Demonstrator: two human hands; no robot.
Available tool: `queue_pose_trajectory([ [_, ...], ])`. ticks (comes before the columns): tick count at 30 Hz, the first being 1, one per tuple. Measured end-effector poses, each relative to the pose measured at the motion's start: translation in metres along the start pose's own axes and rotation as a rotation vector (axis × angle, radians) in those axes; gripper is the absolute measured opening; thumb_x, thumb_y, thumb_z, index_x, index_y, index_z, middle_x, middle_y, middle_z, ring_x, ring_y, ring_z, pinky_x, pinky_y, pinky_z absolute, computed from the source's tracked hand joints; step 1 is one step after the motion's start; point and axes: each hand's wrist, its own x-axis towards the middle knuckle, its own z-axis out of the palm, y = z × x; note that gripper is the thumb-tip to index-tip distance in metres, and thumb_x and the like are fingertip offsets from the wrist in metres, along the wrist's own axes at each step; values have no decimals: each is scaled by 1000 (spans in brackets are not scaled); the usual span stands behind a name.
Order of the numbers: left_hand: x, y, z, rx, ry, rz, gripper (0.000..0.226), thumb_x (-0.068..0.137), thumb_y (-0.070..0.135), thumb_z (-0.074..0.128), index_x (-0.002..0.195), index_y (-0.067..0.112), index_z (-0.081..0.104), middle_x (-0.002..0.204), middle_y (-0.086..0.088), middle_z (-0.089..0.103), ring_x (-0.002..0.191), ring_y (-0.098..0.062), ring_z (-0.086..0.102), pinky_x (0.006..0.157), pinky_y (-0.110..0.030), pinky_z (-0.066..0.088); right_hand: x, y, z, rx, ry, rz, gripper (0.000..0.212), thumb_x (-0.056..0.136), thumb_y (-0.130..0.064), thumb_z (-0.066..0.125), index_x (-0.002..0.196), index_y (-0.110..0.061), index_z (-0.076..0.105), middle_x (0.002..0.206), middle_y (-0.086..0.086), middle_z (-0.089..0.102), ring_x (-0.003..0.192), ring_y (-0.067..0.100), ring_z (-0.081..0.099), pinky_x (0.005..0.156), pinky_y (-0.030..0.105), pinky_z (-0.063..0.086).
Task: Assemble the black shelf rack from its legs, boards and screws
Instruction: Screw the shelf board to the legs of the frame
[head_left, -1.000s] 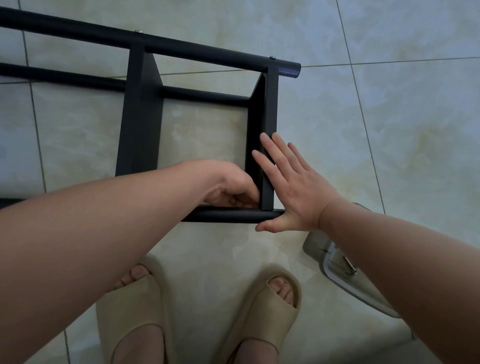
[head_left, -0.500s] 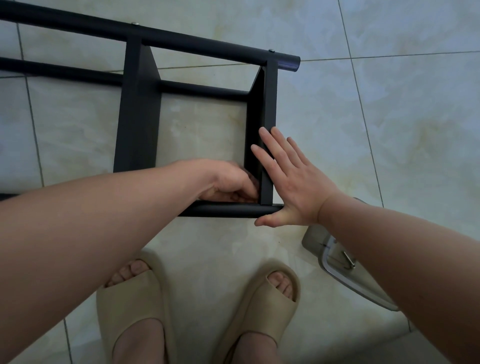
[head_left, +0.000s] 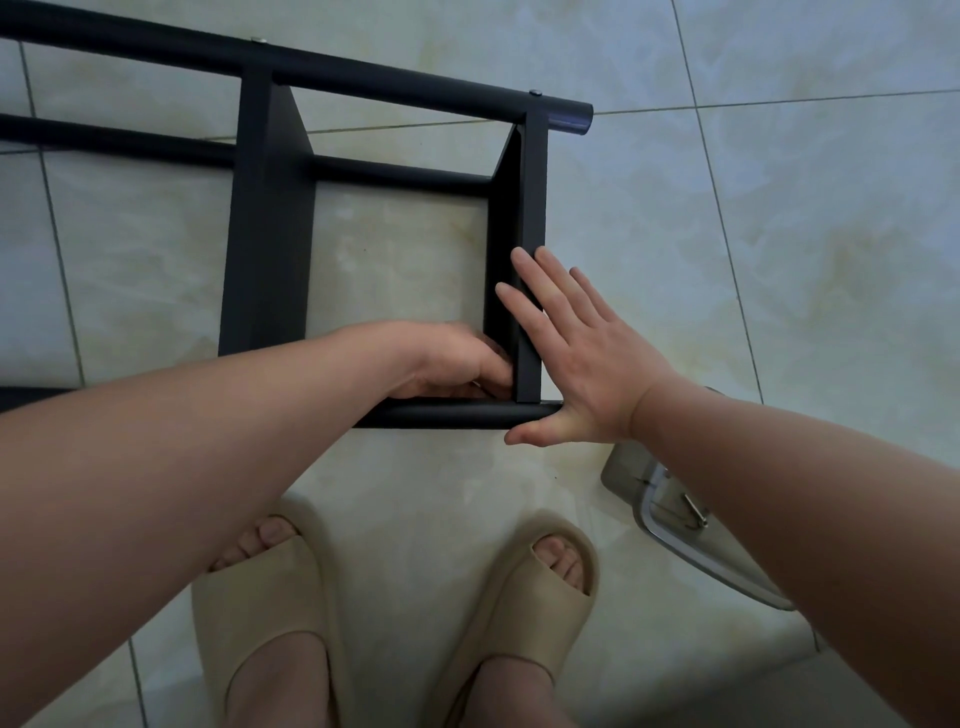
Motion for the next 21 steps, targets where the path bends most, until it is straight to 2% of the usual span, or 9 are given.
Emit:
queue_pose_trajectory([
  [2, -1, 0, 1, 19, 22, 10, 9, 91, 3, 58, 93, 7, 67, 93, -15, 69, 85, -24, 67, 84, -34, 54, 0, 0, -1, -3, -5, 2, 125, 75, -94, 39, 161, -6, 14, 169, 18, 1, 156, 36, -2, 123, 59, 17],
  [5, 0, 1, 2, 33, 26, -1, 25, 91, 3, 57, 114, -6, 65, 111, -28, 68, 96, -29, 65, 102, -45, 49, 0, 1, -2, 2, -14, 4, 125, 75, -94, 39, 161, -7, 14, 169, 17, 0, 156, 35, -3, 123, 59, 16],
  [7, 1, 0, 2, 49, 28, 0, 32, 91, 3, 57, 119, -10, 62, 115, -27, 68, 96, -28, 66, 104, -47, 48, 0, 1, -2, 1, -20, 7, 126, 74, -94, 39, 161, -7, 14, 169, 17, 0, 156, 35, -3, 123, 59, 16],
  [11, 3, -2, 1, 59, 53, 5, 29, 90, 5, 58, 115, -7, 65, 102, -18, 71, 90, -22, 67, 100, -42, 51, 0, 0, -2, 3, -16, 7, 125, 74, -94, 39, 161, -7, 14, 169, 17, 0, 156, 35, -3, 123, 60, 16],
  [13, 5, -3, 1, 52, 58, 7, 20, 88, 5, 59, 103, 0, 71, 90, -10, 73, 85, -20, 68, 94, -37, 53, 0, 0, -2, 2, -9, 3, 125, 74, -93, 39, 161, -6, 15, 169, 18, 1, 156, 36, -2, 123, 60, 16],
  [16, 7, -3, 2, 41, 73, 0, 14, 85, 3, 61, 78, 12, 68, 68, -2, 68, 69, -19, 64, 72, -29, 52, 0, 0, -1, -4, -7, 2, 125, 74, -93, 39, 161, -6, 15, 169, 19, 1, 156, 37, -2, 123, 61, 15],
  [18, 7, -4, 2, 45, 91, -3, 13, 82, 2, 63, 75, 12, 65, 63, -3, 65, 61, -17, 62, 60, -22, 48, 0, 0, -1, -8, -4, 1, 125, 74, -93, 38, 161, -6, 15, 169, 19, 2, 156, 37, -1, 123, 60, 15],
  [20, 6, -5, 2, 29, 90, 5, 8, 79, 2, 65, 84, 8, 66, 72, -10, 63, 68, -21, 60, 67, -25, 48, 0, 0, -1, -7, -3, 0, 125, 74, -93, 38, 160, -5, 15, 168, 19, 2, 156, 37, -1, 123, 60, 15],
  [21, 6, -5, 2, 18, 85, 11, 14, 77, 2, 65, 91, 8, 66, 79, -14, 61, 75, -24, 59, 73, -30, 46, 0, 0, -1, -5, -1, -1, 125, 74, -93, 38, 160, -5, 16, 168, 20, 3, 156, 37, -1, 123, 60, 15],
])
